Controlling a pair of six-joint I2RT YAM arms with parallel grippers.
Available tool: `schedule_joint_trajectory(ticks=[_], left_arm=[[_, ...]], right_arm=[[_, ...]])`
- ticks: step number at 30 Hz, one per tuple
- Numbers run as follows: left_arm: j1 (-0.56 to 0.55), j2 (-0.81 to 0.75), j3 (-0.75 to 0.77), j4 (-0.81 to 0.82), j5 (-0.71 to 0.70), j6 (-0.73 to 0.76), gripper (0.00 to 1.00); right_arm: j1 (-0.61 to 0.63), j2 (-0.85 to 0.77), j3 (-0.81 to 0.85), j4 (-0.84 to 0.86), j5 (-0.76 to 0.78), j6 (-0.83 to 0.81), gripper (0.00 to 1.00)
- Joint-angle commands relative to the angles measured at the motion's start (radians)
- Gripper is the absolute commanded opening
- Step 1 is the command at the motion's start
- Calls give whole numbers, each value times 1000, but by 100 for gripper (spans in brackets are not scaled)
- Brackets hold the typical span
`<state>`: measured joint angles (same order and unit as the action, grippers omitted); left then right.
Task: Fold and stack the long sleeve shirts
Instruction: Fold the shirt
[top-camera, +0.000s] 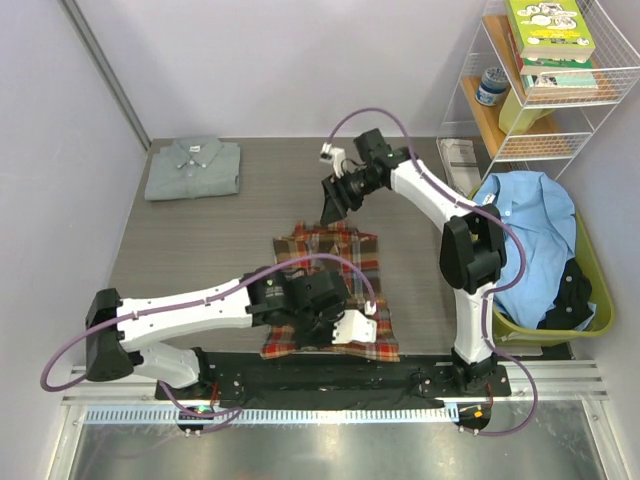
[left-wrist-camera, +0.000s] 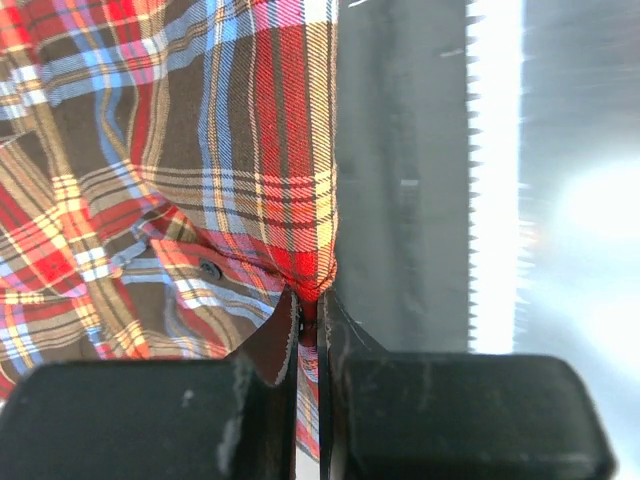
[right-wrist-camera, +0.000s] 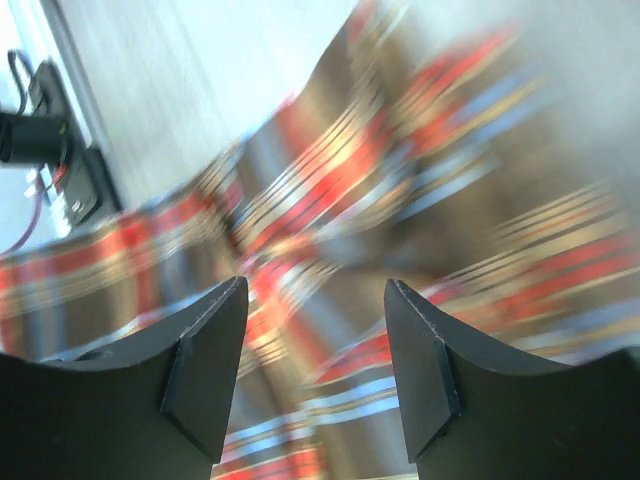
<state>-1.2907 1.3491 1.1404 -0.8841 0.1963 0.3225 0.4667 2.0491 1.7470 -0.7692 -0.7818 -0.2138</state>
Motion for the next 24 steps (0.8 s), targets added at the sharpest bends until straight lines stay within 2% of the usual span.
schedule_joint_trajectory(ticks=[1, 4, 6, 12, 18, 21, 24], left_arm=[[94, 34, 158, -176, 257, -20, 0], [197, 110, 263, -251, 351, 45, 0], [306, 186, 315, -303, 396, 88, 0], [502, 389, 564, -398, 425, 256, 1], [622, 602, 815, -466, 408, 424, 8], [646, 703, 881, -493, 404, 484, 10], [672, 757, 900, -448, 391, 501, 11]], right_arm=[[-26, 65, 138, -84, 41, -73, 62], [-37, 135, 204, -68, 79, -76, 57], [-40, 184, 226, -47, 90, -76, 54], [-40, 259, 183, 11, 107, -64, 40], [-40, 250, 124, 59, 96, -71, 30], [-40, 250, 123, 59, 85, -70, 28], [-40, 249, 123, 56, 76, -68, 27]])
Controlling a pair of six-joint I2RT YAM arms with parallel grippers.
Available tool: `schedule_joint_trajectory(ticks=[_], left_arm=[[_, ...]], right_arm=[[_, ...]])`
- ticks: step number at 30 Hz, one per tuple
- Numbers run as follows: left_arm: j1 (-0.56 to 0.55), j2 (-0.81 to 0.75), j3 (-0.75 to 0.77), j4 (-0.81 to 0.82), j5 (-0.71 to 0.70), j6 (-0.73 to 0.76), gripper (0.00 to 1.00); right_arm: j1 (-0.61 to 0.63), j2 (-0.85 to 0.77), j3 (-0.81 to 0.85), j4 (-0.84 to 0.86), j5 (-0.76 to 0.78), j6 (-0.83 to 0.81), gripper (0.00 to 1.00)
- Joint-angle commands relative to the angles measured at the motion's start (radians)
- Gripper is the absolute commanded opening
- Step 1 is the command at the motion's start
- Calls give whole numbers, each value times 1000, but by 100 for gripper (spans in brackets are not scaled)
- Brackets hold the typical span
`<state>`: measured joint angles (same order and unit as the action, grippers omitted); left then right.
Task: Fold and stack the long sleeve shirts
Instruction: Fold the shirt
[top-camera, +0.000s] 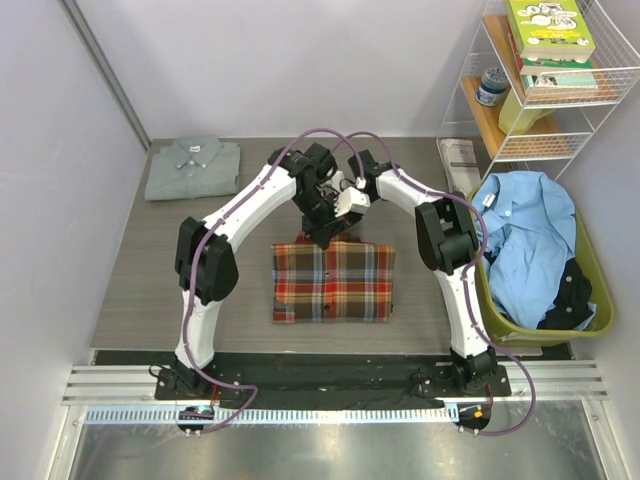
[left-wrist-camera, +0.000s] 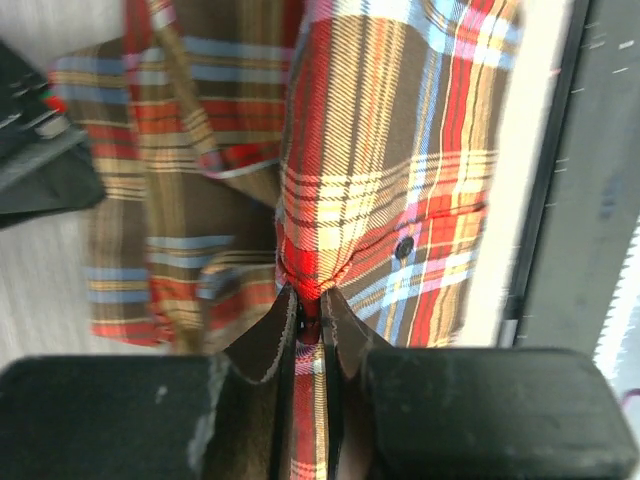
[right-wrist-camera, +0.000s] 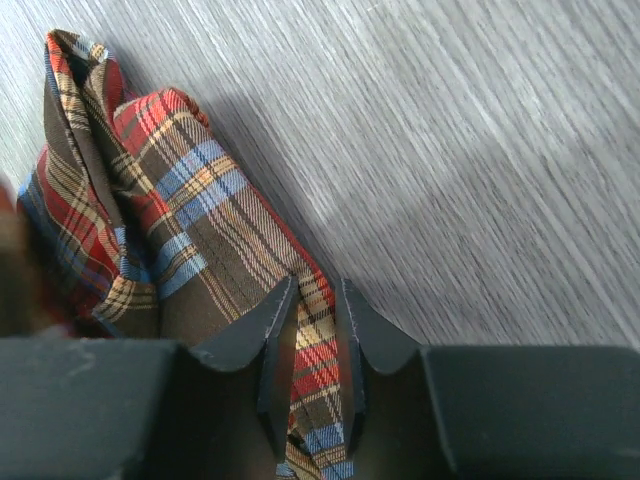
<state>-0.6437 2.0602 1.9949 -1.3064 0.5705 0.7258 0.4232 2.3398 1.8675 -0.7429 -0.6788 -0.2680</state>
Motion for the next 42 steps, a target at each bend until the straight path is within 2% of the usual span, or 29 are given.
schedule_joint_trajectory(ticks=[1, 3, 4, 6, 7, 9, 11, 13, 17, 19, 20, 22, 23, 28, 32, 36, 39, 40, 41, 42], left_arm=[[33, 55, 39, -18, 11, 122, 13], [42, 74, 24, 31, -15, 132, 21], [47, 75, 10, 57, -20, 124, 32], [62, 69, -10, 120, -27, 110, 45], [68, 60, -15, 143, -24, 92, 55], [90, 26, -36, 196, 14, 28, 62], [101, -40, -77, 241, 17, -5, 74], [125, -101, -163, 266, 8, -11, 77], [229, -123, -229, 259, 78, -54, 77], [303, -118, -248, 260, 123, -135, 77], [323, -117, -263, 292, 153, -164, 78], [361, -112, -287, 323, 183, -242, 79], [387, -103, -288, 326, 219, -256, 80], [429, -60, -327, 367, 304, -337, 84], [431, -55, -398, 458, 354, -410, 85], [431, -25, -441, 486, 351, -417, 84], [431, -6, -459, 484, 344, -417, 79], [429, -5, -481, 483, 342, -416, 73], [429, 3, -492, 472, 353, -416, 67], [429, 6, -499, 458, 362, -396, 52]], right_arm=[[3, -40, 2, 30, -30, -14, 27], [3, -42, 2, 30, -33, -13, 27], [3, -40, 2, 28, -34, -11, 27], [3, -39, 1, 25, -36, -11, 27], [3, -39, -1, 25, -36, -13, 27], [3, -40, -4, 24, -36, -11, 26], [2, -46, 1, 24, -34, -4, 27], [-3, -65, 16, 20, -34, 6, 31], [-49, -114, 81, -35, -36, 21, 42], [-89, -161, 75, -55, -39, 13, 49], [-99, -180, 55, -82, -42, 6, 54], [-133, -232, 21, -111, -50, -40, 58], [-141, -250, -23, -139, -50, -63, 62], [-159, -362, -191, -161, -54, -141, 73], [-159, -402, -333, -116, -44, -175, 74], [-166, -380, -412, -27, -64, -151, 74], [-164, -355, -429, -23, -117, -139, 67], [-162, -346, -438, -23, -125, -139, 64], [-161, -344, -461, -24, -131, -142, 55], [-161, -343, -473, -24, -142, -145, 50]])
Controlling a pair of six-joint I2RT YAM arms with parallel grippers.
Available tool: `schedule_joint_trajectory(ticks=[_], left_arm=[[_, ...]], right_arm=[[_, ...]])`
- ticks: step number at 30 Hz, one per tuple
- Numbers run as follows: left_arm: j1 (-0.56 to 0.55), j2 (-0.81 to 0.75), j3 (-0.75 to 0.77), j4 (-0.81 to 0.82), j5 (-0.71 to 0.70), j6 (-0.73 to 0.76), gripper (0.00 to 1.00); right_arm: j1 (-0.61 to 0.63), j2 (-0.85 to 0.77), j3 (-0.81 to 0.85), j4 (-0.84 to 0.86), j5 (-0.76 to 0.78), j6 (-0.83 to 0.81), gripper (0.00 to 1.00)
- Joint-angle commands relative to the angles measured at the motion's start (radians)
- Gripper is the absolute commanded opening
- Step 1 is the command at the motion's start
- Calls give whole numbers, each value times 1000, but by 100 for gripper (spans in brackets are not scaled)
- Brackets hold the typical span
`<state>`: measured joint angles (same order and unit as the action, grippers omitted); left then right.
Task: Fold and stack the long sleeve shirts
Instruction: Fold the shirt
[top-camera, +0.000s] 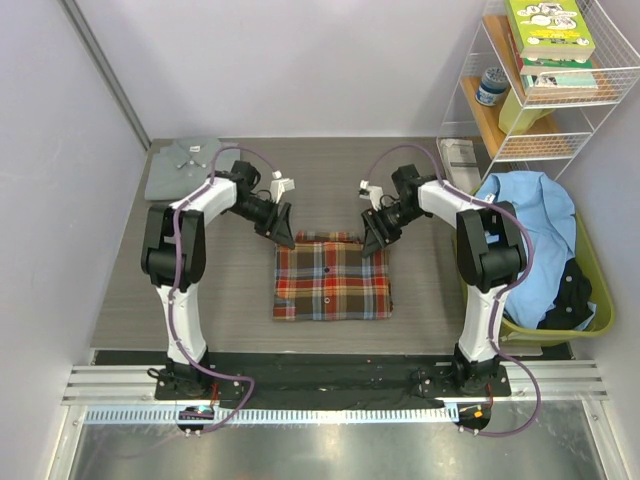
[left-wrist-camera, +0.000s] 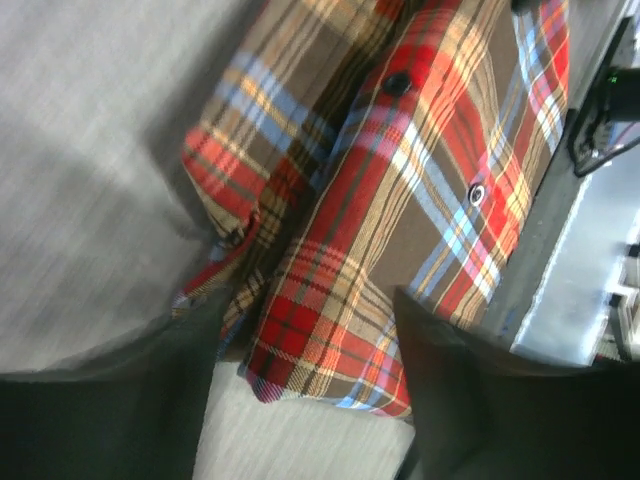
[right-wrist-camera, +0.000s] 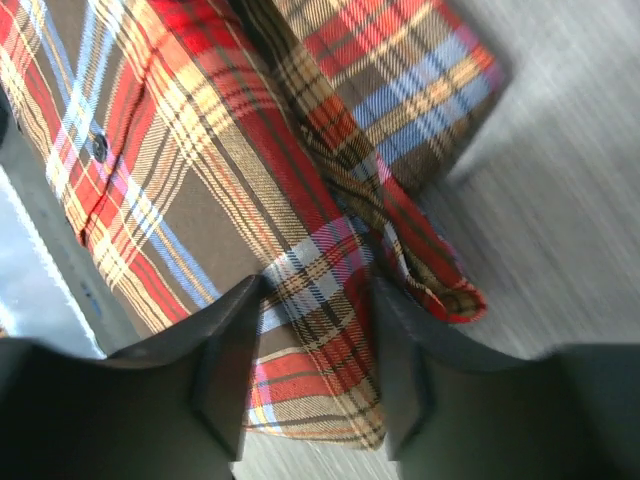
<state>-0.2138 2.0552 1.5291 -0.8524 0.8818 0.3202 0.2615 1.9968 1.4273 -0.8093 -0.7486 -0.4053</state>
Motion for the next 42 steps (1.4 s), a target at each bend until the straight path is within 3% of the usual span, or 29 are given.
schedule_joint_trajectory(ticks=[1, 3, 6, 8, 10, 11, 12, 13, 15, 17, 18, 21, 25, 31, 42], left_arm=[[1, 13, -50, -35, 60, 20, 44], [-1, 8, -72, -77, 89, 51, 23], [-1, -35, -148, -145, 106, 114, 2], [1, -62, -210, -210, 115, 184, 0], [-1, -112, -237, -284, 131, 271, 0], [-1, -127, -253, -309, 134, 292, 3], [-1, -153, -254, -321, 128, 298, 21], [-1, -167, -250, -341, 125, 307, 33], [1, -188, -204, -365, 114, 359, 53], [-1, -214, -164, -373, 109, 390, 60], [-10, -216, -120, -372, 114, 390, 69], [-50, -205, -75, -334, 138, 378, 76], [-131, -211, -130, -109, 183, 327, 75], [-228, -153, -119, 31, 97, 338, 70], [-305, -95, -113, -7, 25, 424, 59]], right_arm=[[4, 0, -47, 44, -77, -7, 45], [10, -6, -86, 44, -81, -7, 28], [22, -61, -166, 44, -118, 3, 6], [31, -120, -236, 39, -159, 20, 3], [47, -156, -281, 10, -175, 22, 11], [48, -180, -284, -10, -181, 16, 19], [50, -185, -278, -30, -187, 11, 35], [45, -188, -245, -92, -192, 5, 42], [36, -170, -187, -172, -216, -44, 47], [15, -152, -99, -237, -260, -41, 52], [-2, -124, -72, -238, -273, -17, 54], [-7, -60, 44, -199, -323, 87, 52], [19, 68, 127, -3, -386, 291, 42], [84, 120, 108, 199, -359, 477, 31], [154, 232, 139, 240, -327, 497, 22]])
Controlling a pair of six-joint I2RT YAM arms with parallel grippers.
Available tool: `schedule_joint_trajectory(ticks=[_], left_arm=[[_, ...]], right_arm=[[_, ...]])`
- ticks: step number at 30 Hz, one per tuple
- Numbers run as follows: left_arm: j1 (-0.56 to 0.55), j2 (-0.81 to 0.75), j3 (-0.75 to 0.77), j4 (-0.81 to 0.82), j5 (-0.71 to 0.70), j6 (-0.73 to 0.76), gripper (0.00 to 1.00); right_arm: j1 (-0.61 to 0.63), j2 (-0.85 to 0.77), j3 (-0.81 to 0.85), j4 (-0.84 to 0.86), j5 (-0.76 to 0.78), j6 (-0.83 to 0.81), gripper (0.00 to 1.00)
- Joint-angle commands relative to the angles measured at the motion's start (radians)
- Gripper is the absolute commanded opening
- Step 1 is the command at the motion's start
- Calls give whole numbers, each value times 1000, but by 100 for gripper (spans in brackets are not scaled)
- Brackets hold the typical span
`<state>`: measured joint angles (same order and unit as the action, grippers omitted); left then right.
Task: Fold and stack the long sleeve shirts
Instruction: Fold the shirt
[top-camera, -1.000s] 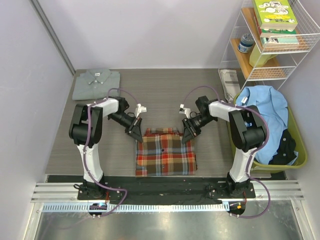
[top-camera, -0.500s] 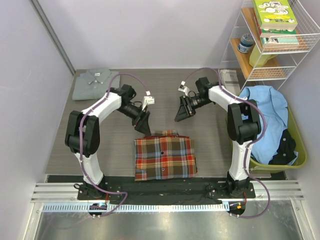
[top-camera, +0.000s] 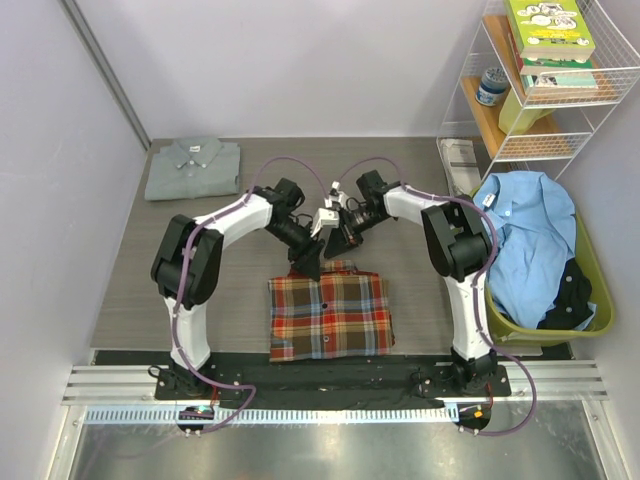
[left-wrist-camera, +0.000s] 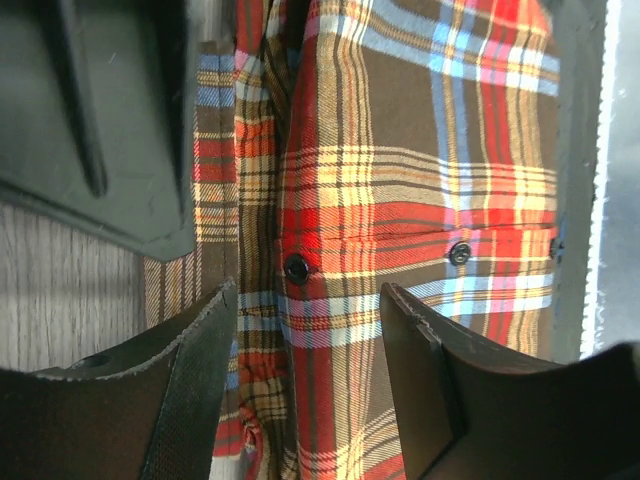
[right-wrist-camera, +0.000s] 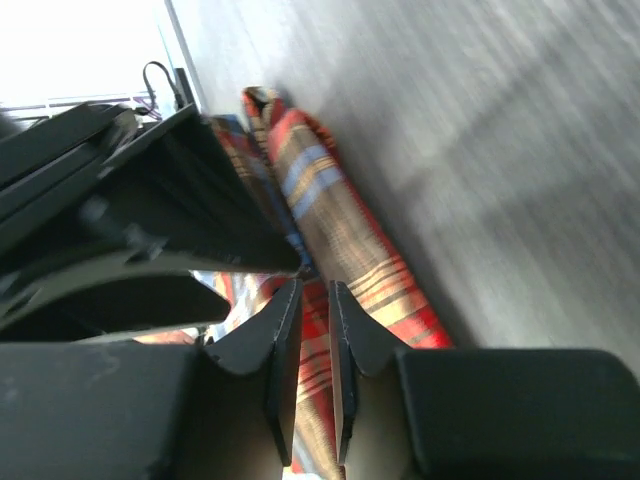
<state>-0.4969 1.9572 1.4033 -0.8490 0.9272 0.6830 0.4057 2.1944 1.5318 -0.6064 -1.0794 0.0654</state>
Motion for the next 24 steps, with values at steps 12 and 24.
schedule_joint_trajectory(ticks=[12, 24], left_arm=[[-63, 58, 71, -62, -130, 10, 38], [-55, 124, 282, -306, -86, 147, 0]], right_arm=[[33, 130, 31, 37, 10, 5, 20], [35, 137, 17, -3, 27, -61, 19]])
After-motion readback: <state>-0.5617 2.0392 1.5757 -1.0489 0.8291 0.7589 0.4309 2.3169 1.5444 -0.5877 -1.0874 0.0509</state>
